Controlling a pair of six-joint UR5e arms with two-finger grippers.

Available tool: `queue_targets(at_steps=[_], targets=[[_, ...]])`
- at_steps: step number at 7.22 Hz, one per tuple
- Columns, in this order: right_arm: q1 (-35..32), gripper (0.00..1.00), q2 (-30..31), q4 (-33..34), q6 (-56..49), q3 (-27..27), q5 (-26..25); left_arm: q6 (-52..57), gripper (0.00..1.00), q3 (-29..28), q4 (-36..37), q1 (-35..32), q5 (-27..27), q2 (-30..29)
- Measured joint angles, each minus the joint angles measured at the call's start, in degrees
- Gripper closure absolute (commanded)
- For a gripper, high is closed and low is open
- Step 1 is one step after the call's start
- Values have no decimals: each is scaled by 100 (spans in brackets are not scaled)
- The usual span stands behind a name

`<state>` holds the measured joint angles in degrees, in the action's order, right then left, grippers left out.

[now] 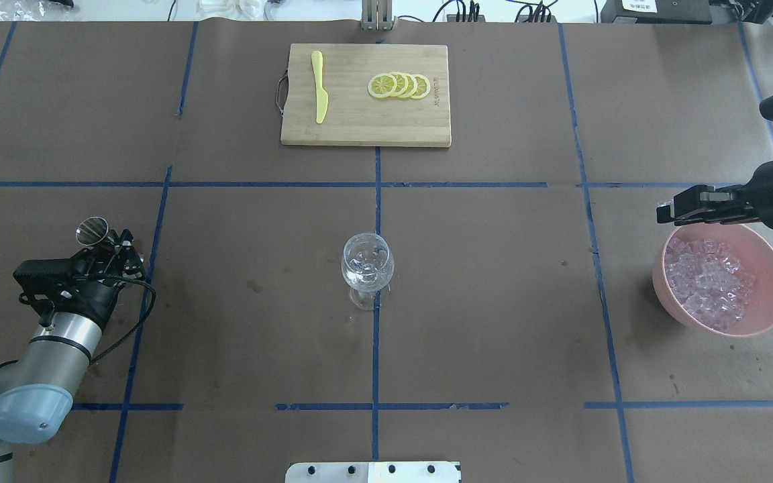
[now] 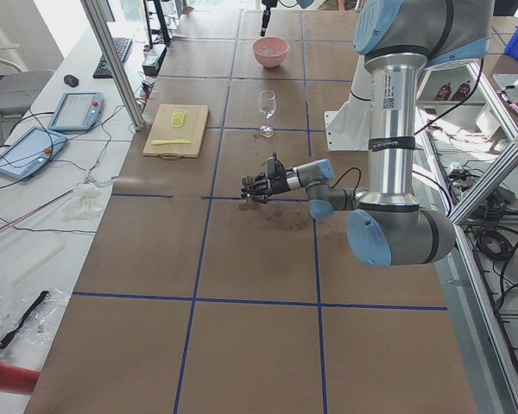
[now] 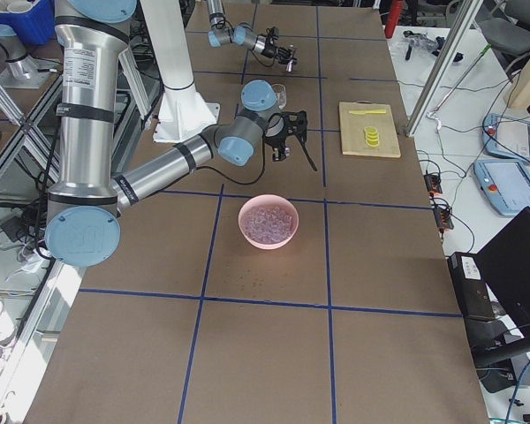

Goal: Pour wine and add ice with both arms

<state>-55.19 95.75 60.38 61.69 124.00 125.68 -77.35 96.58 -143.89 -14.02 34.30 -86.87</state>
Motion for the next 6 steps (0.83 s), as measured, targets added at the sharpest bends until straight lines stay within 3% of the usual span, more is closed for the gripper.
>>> queue_targets(at_steps=[6], targets=[[0, 100, -57, 0, 7, 50, -15, -287, 86, -186, 5, 36, -359, -47]])
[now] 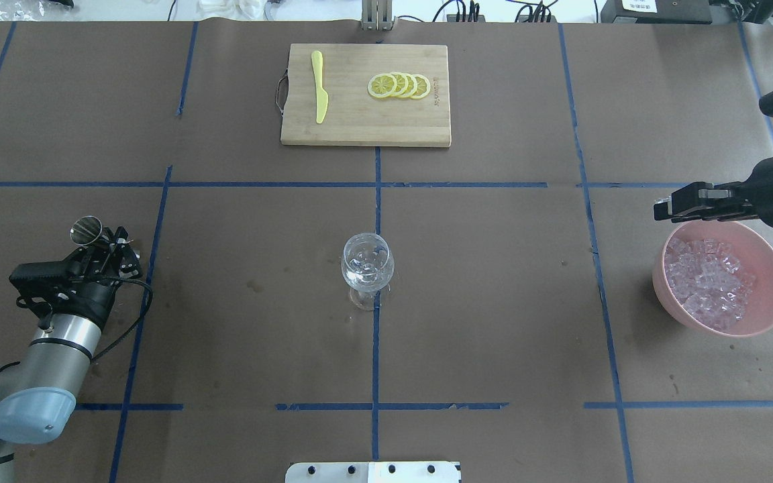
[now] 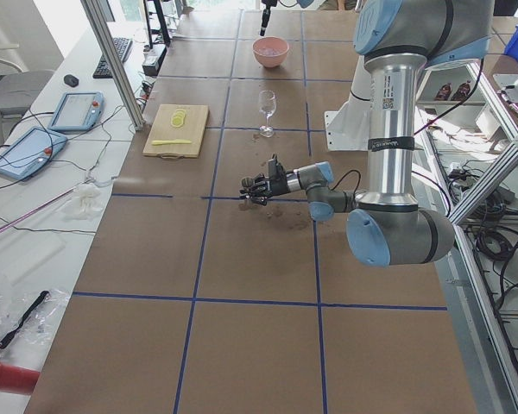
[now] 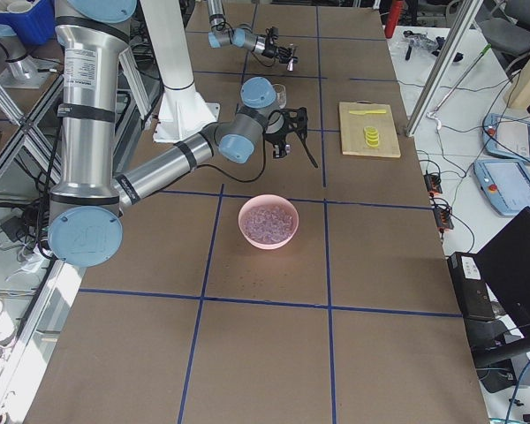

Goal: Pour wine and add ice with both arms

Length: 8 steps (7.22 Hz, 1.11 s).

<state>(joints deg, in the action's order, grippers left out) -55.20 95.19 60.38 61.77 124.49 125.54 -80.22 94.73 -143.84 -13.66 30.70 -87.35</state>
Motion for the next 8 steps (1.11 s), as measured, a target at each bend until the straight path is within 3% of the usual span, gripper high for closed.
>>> queue_targets(at_steps=[3, 5, 8], targets=[[2, 100, -201, 0, 68, 21, 7, -125, 80, -188, 7, 17, -62, -54], [63, 100, -662, 12, 569, 10, 37, -120, 76, -191, 23, 21, -64, -65], [362, 100, -1202, 43, 1173, -1, 2, -83, 50, -177, 65, 21, -65, -72]])
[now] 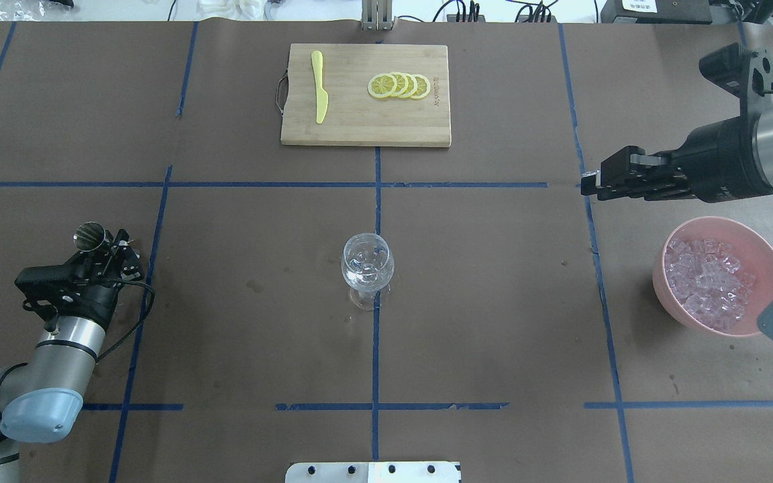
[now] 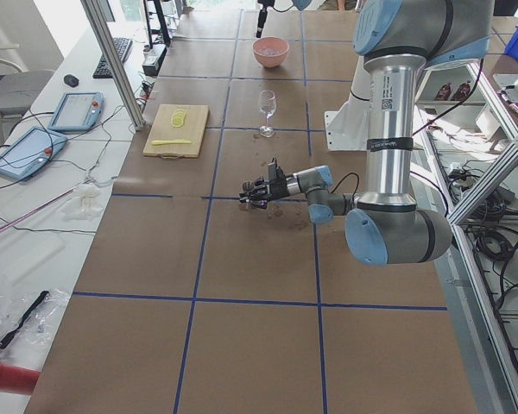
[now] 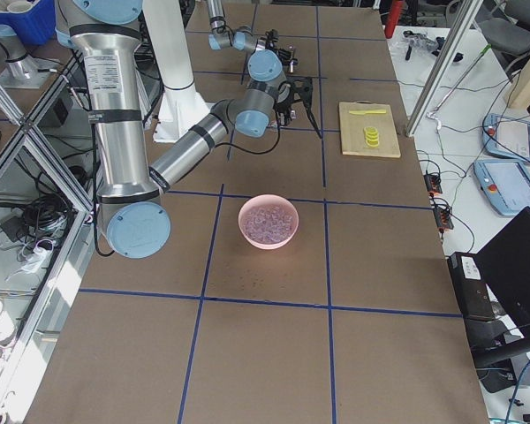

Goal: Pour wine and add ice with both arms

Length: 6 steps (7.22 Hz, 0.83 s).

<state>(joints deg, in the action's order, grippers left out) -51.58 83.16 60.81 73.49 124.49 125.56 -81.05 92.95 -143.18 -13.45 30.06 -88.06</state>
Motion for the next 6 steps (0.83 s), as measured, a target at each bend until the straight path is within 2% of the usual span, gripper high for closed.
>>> queue_targets(at_steps=[1, 2, 3, 6], targets=[[62, 100, -60, 6, 51, -2, -28, 6, 47, 5, 6, 0, 0, 0], [109, 100, -98, 9, 69, -6, -49, 9, 36, 15, 9, 0, 0, 0], [147, 100, -129, 10, 77, -9, -62, 15, 0, 20, 10, 0, 2, 0], [276, 100, -240, 23, 134, -16, -141, 371, 0, 81, 25, -22, 58, 14]])
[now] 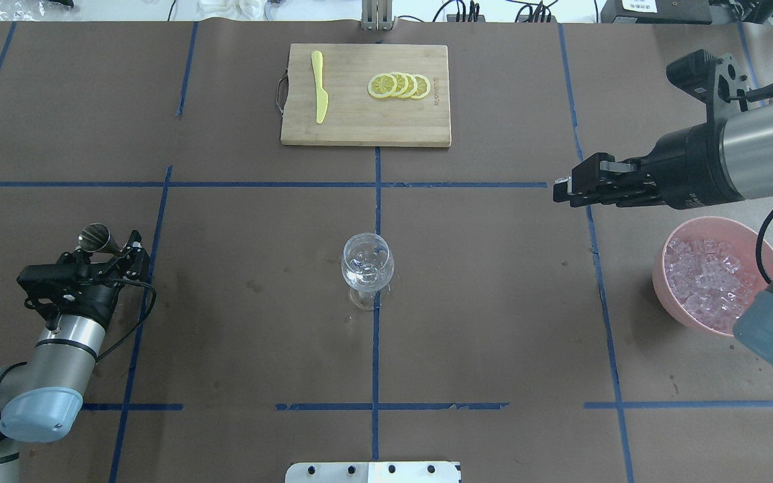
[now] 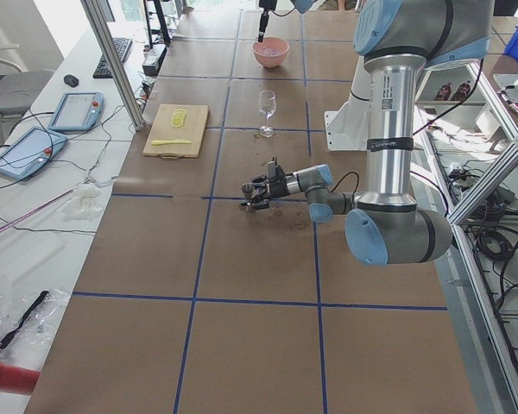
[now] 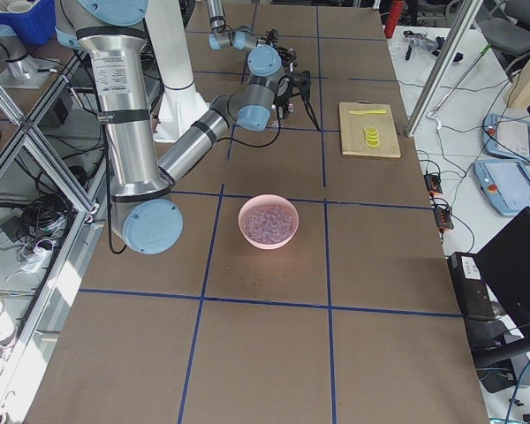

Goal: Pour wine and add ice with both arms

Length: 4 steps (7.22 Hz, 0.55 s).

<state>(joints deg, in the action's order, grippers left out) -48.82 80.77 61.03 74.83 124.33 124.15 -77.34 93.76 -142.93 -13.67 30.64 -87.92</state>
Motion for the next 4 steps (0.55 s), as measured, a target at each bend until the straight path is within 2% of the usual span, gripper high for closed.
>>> queue_targets(at_steps=[4], targets=[[229, 100, -188, 38, 84, -19, -191, 250, 0, 270, 2, -26, 685, 165]])
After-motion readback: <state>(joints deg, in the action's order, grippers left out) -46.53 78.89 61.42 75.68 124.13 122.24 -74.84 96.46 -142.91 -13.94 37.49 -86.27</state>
